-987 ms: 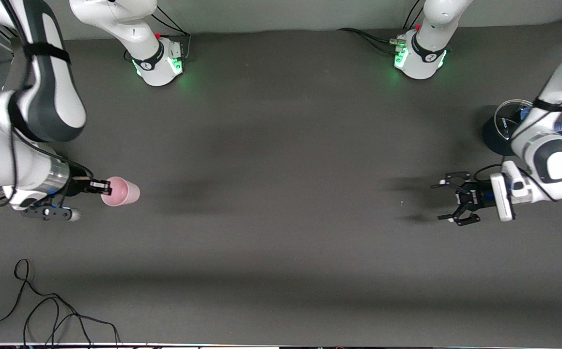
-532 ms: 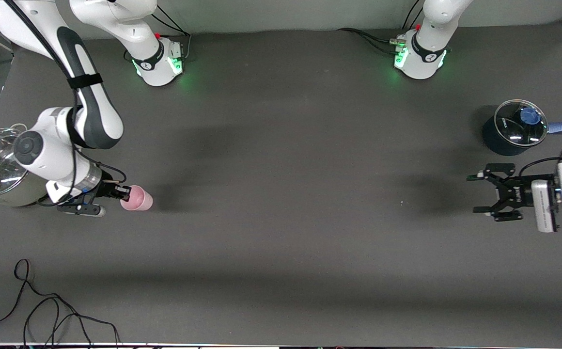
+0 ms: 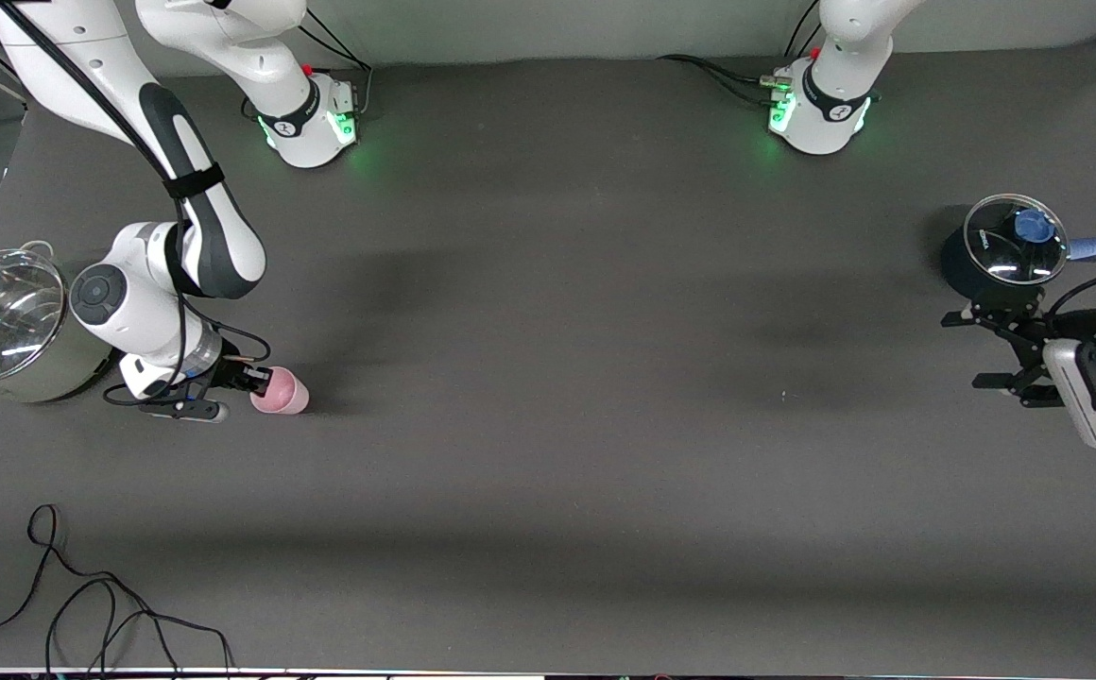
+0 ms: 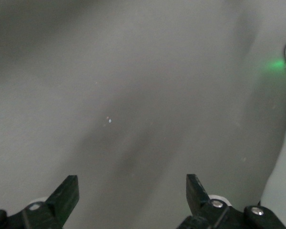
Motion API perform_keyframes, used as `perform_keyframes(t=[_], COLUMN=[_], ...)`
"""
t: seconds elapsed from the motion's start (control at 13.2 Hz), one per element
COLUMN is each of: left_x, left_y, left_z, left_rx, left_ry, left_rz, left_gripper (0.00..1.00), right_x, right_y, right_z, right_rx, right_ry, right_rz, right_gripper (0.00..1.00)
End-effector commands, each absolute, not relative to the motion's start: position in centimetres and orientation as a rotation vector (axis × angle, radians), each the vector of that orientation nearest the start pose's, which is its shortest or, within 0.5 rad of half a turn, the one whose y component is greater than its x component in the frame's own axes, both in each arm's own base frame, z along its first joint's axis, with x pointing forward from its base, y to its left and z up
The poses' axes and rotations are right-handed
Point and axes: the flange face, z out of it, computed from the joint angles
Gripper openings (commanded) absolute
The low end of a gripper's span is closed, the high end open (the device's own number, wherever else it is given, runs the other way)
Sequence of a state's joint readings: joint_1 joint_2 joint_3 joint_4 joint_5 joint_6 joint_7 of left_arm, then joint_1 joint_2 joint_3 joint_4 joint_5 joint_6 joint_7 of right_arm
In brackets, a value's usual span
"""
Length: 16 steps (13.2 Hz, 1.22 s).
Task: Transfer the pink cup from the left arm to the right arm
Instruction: 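Open the right gripper to release the cup upright and lift away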
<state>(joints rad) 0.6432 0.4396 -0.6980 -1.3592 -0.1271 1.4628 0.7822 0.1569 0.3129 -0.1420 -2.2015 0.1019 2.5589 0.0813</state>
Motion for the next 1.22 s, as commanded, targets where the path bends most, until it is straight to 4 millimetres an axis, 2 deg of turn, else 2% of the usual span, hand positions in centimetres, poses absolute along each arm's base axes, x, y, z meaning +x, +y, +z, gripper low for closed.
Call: perform_keyframes(t=[0.0, 0.15, 0.23, 0.3, 0.38, 0.46, 0.61, 0.76, 0.91, 1.06, 1.14], left_x=[61.5, 60.4, 60.0, 59.8, 59.6, 59.3, 58.0, 57.1, 57.2, 56.9, 56.6], left_y=[1.4, 1.8, 1.8, 1.3, 0.9, 0.7, -0.8, -2.3, -2.7, -3.0, -3.1], left_z=[54.4, 54.7, 55.9, 56.7, 57.4, 58.1, 58.6, 57.9, 57.9, 58.7, 59.0], left_rx=[-3.240, -3.288, -3.243, -3.218, -3.205, -3.180, -3.129, -3.096, -3.095, -3.088, -3.087], left_ry=[1.076, 0.650, 0.502, 0.432, 0.413, 0.404, 0.381, 0.286, 0.286, 0.260, 0.226], left_rz=[0.291, 0.432, 0.412, 0.381, 0.359, 0.331, 0.247, 0.163, 0.155, 0.131, 0.127], left_gripper=[1.00, 1.00, 1.00, 1.00, 1.00, 1.00, 1.00, 1.00, 1.00, 1.00, 1.00], right_x=[56.2, 56.2, 56.2, 56.3, 56.3, 56.5, 57.4, 59.2, 60.5, 60.7, 60.6], right_y=[0.9, 0.9, 0.8, 0.8, 0.8, 0.9, 1.1, 1.4, 1.5, 1.5, 0.8], right_z=[24.8, 25.4, 26.0, 27.1, 28.4, 30.5, 35.4, 40.3, 45.5, 50.5, 53.2], right_rx=[-3.113, -3.109, -3.107, -3.101, -3.095, -3.086, -3.070, -3.068, -3.063, -3.062, -3.064], right_ry=[0.190, 0.194, 0.194, 0.197, 0.194, 0.196, 0.190, 0.165, 0.152, 0.131, 0.138], right_rz=[-0.103, -0.102, -0.106, -0.115, -0.109, -0.110, -0.085, -0.051, -0.011, 0.038, 0.053], right_gripper=[0.46, 0.78, 0.84, 0.86, 0.93, 0.99, 0.99, 0.99, 0.99, 0.99, 0.99])
